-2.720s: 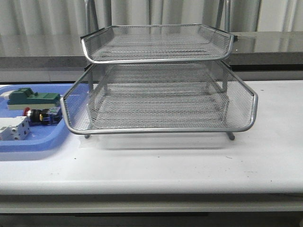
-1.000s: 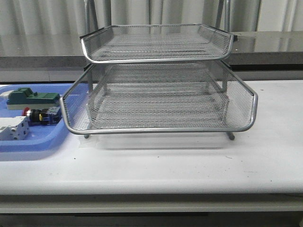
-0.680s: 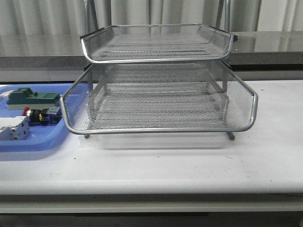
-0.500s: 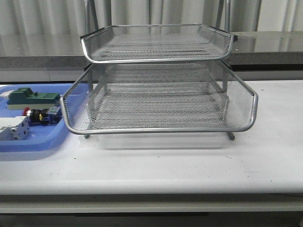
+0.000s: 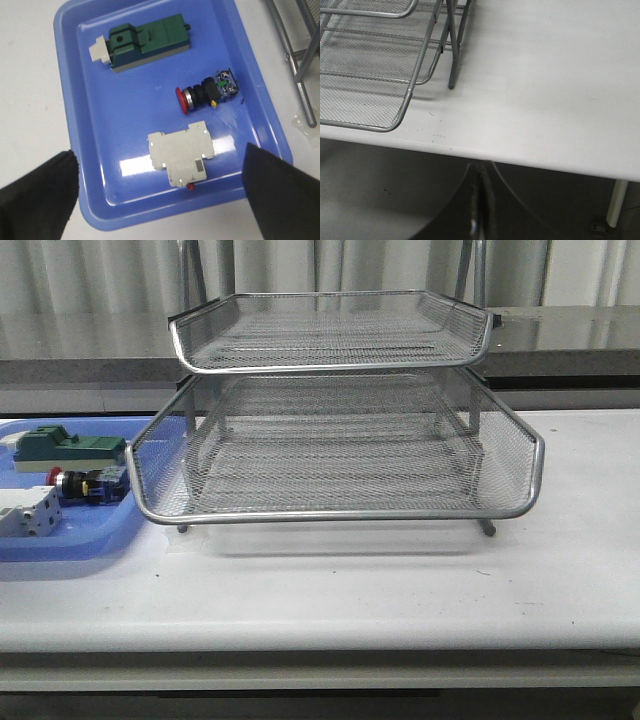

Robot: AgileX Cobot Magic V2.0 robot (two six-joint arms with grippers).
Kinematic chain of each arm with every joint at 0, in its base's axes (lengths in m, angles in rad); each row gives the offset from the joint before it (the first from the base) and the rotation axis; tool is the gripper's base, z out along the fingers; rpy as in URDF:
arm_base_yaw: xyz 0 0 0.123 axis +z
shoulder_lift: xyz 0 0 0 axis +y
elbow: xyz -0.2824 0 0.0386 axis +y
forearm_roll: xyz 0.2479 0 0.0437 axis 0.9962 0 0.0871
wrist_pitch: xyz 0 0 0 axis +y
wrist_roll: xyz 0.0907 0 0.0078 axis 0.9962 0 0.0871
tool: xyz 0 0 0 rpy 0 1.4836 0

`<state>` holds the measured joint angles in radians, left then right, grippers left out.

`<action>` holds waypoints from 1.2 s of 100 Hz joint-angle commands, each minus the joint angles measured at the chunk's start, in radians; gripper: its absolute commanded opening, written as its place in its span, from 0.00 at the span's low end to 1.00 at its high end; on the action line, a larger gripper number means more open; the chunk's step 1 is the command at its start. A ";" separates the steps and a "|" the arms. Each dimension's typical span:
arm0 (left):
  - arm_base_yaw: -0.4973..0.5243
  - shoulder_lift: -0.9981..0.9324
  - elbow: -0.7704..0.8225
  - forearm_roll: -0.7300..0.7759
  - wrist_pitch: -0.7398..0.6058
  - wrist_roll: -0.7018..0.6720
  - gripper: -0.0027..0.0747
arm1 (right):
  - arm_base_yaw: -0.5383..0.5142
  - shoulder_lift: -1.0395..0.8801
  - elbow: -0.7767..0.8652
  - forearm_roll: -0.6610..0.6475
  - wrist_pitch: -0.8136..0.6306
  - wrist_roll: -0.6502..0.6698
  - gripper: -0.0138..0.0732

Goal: Place button on rack with both arms
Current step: 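Lower the left gripper onto the red push button and close it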

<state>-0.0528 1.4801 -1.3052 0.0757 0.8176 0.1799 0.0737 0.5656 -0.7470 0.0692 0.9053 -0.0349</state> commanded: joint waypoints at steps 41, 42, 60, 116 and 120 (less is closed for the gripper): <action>0.000 0.309 -0.382 -0.199 0.174 0.549 0.86 | -0.006 0.000 -0.034 -0.003 -0.055 0.000 0.08; -0.002 0.320 -0.385 -0.199 0.181 0.555 0.86 | -0.006 0.000 -0.034 -0.003 -0.055 0.000 0.08; -0.021 0.431 -0.440 -0.199 0.208 0.656 0.86 | -0.006 0.000 -0.034 -0.003 -0.055 0.000 0.08; -0.068 0.636 -0.546 -0.196 0.173 0.710 0.86 | -0.006 0.000 -0.034 -0.003 -0.055 0.000 0.08; -0.068 0.647 -0.557 -0.194 0.175 0.710 0.86 | -0.006 0.000 -0.034 -0.003 -0.055 0.000 0.08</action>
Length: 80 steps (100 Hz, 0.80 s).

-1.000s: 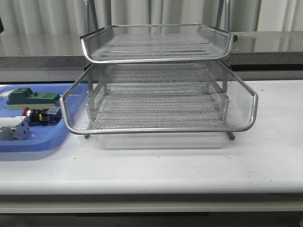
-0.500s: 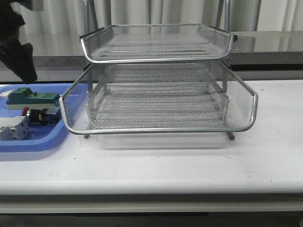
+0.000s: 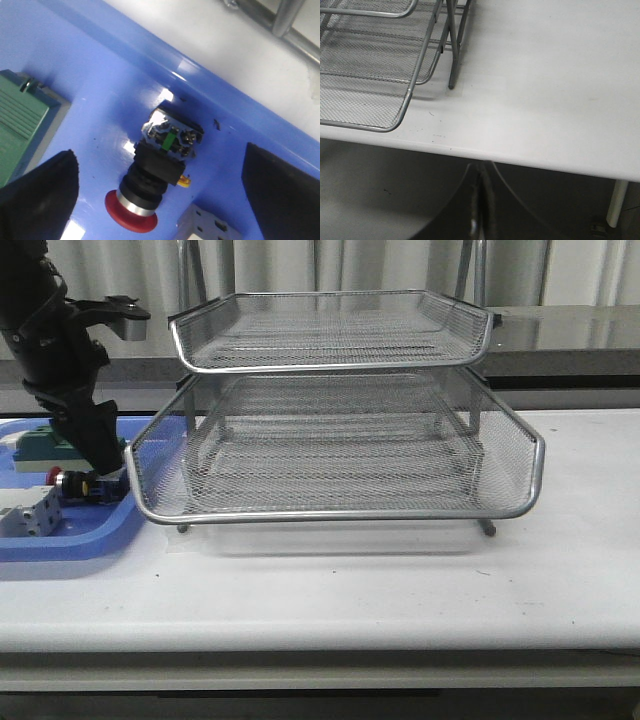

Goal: Place button on rack with both arms
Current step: 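Lower the left gripper onto the red push button and close it, then lift the red push button up out of the blue bin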

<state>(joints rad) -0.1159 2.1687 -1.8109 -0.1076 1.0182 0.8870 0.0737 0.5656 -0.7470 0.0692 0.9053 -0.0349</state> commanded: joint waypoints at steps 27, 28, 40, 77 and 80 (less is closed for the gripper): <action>-0.005 -0.013 -0.073 -0.010 -0.021 0.008 0.86 | -0.006 0.000 -0.034 -0.003 -0.054 0.000 0.08; -0.005 -0.013 -0.073 -0.008 -0.021 0.008 0.86 | -0.006 0.000 -0.034 -0.003 -0.054 0.000 0.08; -0.005 -0.004 -0.073 0.019 -0.021 0.008 0.86 | -0.006 0.000 -0.034 -0.003 -0.054 0.000 0.08; -0.005 0.058 -0.073 0.019 -0.015 0.008 0.86 | -0.006 0.000 -0.034 -0.003 -0.055 0.000 0.08; -0.005 0.062 -0.073 0.017 -0.011 0.008 0.86 | -0.006 0.000 -0.034 -0.003 -0.055 0.000 0.08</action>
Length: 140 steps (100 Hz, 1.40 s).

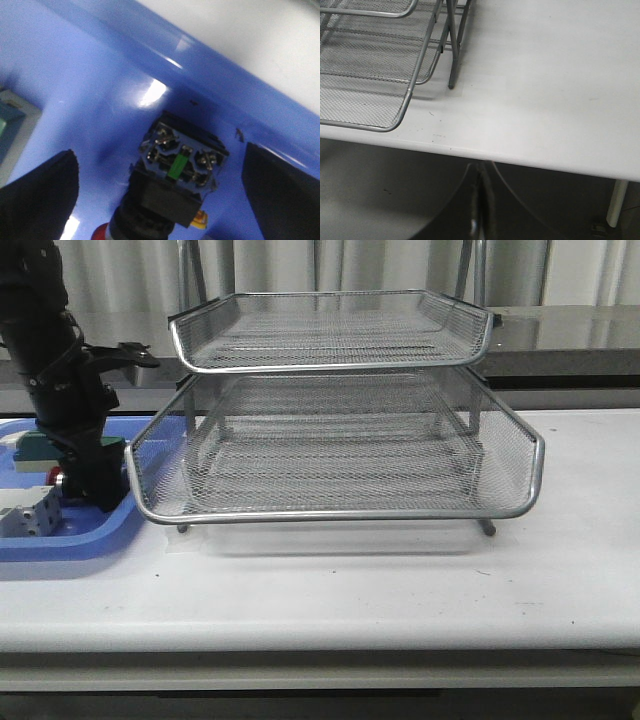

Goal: Place button on rack with both arms
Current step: 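Lift the red push button up out of the blue bin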

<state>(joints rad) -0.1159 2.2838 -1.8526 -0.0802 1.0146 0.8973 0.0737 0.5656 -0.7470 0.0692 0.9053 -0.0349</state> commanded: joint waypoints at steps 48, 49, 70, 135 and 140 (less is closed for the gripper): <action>-0.005 -0.053 -0.049 -0.011 -0.007 -0.002 0.27 | -0.006 0.000 -0.034 -0.003 -0.055 0.000 0.08; -0.005 -0.053 -0.050 -0.011 -0.007 -0.002 0.25 | -0.006 0.000 -0.034 -0.003 -0.055 0.000 0.08; -0.005 -0.053 -0.134 -0.011 0.041 -0.010 0.15 | -0.006 0.000 -0.034 -0.003 -0.054 0.000 0.08; -0.005 -0.199 -0.371 0.016 0.264 -0.100 0.14 | -0.006 0.000 -0.034 -0.003 -0.054 0.000 0.08; -0.005 -0.219 -0.363 0.016 0.264 -0.115 0.14 | -0.006 0.000 -0.034 -0.003 -0.054 0.000 0.08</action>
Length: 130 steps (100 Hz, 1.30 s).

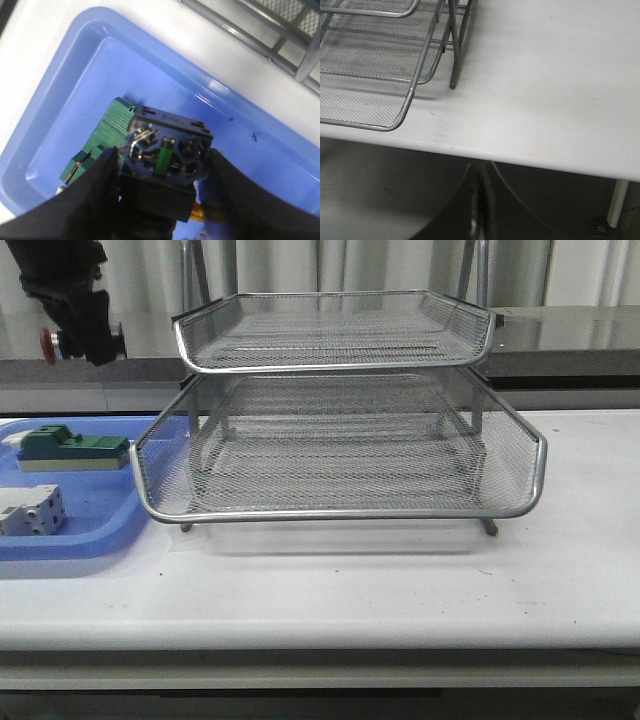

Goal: Place button on rack with both arms
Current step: 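Lift the red push button up out of the blue bin, then carry the button over the middle tray, lower it and open the left gripper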

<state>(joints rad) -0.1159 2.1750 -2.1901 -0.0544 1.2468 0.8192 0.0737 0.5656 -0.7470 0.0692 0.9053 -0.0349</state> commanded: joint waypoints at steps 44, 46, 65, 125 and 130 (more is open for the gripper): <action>-0.127 -0.457 0.315 -0.010 0.032 -0.058 0.14 | -0.006 0.000 -0.034 -0.003 -0.054 0.000 0.08; -0.138 -0.472 0.326 -0.010 0.032 -0.060 0.14 | -0.006 0.000 -0.034 -0.003 -0.054 0.000 0.08; -0.272 -0.562 0.397 -0.010 0.032 -0.094 0.14 | -0.006 0.000 -0.034 -0.003 -0.054 0.000 0.08; -0.626 -0.384 0.441 -0.010 -0.057 -0.093 0.14 | -0.006 0.000 -0.034 -0.003 -0.054 0.000 0.08; -0.631 -0.359 0.441 -0.010 -0.064 -0.093 0.14 | -0.006 0.000 -0.034 -0.003 -0.054 0.000 0.08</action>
<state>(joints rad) -0.7319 1.8271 -1.7266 -0.0541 1.2307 0.7403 0.0737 0.5656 -0.7470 0.0692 0.9053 -0.0349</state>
